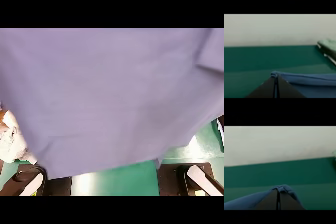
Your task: Fold the shirts.
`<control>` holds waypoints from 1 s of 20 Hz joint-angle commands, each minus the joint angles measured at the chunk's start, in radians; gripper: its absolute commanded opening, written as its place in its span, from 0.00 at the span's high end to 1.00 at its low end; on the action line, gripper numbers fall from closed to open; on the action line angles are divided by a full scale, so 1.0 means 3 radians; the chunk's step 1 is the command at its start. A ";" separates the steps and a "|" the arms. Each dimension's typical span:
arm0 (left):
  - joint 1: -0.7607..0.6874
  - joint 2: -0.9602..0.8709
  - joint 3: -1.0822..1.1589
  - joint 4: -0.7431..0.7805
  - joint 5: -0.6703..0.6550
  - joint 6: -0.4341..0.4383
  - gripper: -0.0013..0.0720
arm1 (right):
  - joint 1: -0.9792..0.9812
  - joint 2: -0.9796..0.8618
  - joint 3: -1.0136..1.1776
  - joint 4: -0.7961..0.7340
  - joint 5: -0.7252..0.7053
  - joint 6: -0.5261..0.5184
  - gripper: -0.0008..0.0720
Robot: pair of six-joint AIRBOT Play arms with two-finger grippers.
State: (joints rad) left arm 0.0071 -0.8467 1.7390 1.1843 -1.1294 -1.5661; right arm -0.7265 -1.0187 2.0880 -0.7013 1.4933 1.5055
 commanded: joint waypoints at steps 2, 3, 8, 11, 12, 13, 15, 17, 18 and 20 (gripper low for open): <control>0.0003 -0.0491 -0.0900 0.0009 -0.0058 0.0010 0.94 | 0.0996 -0.0535 -0.0656 -0.1113 0.0407 0.0167 0.97; 0.0003 -0.0645 -0.1016 0.0019 0.0001 0.0011 0.94 | 0.1217 -0.0678 -0.0816 -0.1352 0.0398 0.0167 0.97; 0.0003 -0.1492 -0.1118 0.0039 0.0726 0.0341 0.94 | 0.1871 -0.1383 -0.1438 -0.1770 -0.0656 0.0168 0.97; 0.0003 -0.1839 -0.1118 0.0017 0.1303 0.0516 0.94 | 0.1944 -0.1732 -0.1518 -0.1760 -0.1383 0.0170 0.97; 0.0003 -0.1923 -0.1118 -0.0003 0.1466 0.0572 0.94 | 0.1951 -0.1817 -0.1517 -0.1737 -0.1581 0.0170 0.97; 0.0003 -0.1990 -0.1116 -0.0010 0.1621 0.0629 0.94 | 0.1958 -0.1871 -0.1517 -0.1738 -0.1759 0.0169 0.97; 0.0003 -0.2071 -0.1115 -0.0011 0.1934 0.0701 0.94 | 0.1982 -0.1932 -0.1517 -0.1751 -0.2084 0.0164 0.97; 0.0003 -0.2106 -0.1115 -0.0010 0.2093 0.0710 0.94 | 0.1982 -0.1939 -0.1517 -0.1769 -0.2244 0.0150 0.97; 0.0004 -0.2108 -0.1115 0.0003 0.2074 0.0711 0.94 | 0.1982 -0.1939 -0.1517 -0.1774 -0.2223 0.0120 0.97; 0.0004 -0.2107 -0.1115 0.0065 0.1938 0.0711 0.94 | 0.1982 -0.1939 -0.1517 -0.1779 -0.1994 0.0053 0.97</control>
State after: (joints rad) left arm 0.0071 -1.4643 1.4052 1.1858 -0.5694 -1.3655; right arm -0.1356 -1.5894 1.6356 -1.2243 0.9020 1.5467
